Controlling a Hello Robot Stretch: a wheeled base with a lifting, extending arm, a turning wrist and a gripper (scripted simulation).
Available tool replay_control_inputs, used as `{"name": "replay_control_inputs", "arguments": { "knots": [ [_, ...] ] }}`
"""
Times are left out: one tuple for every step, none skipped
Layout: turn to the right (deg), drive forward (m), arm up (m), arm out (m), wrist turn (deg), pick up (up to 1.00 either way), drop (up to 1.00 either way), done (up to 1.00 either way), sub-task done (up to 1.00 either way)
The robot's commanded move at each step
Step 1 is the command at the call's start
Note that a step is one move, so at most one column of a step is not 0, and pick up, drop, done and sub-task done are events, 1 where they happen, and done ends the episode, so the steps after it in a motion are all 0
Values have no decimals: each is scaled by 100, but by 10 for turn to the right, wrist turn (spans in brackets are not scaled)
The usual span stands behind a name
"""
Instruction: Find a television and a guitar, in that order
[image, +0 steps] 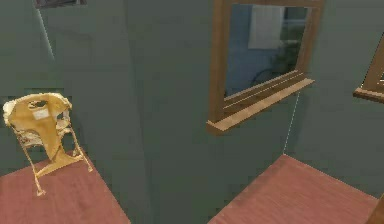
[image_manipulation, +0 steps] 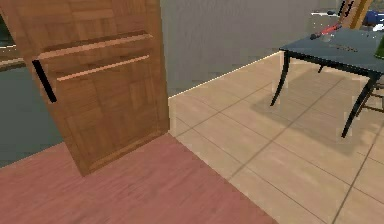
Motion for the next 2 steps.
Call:
{"name": "replay_control_inputs", "arguments": {
  "knots": [
    [30,0,0,0,0,0,0,0,0],
    [0,15,0,0,0,0,0,0,0]
  ]
}}
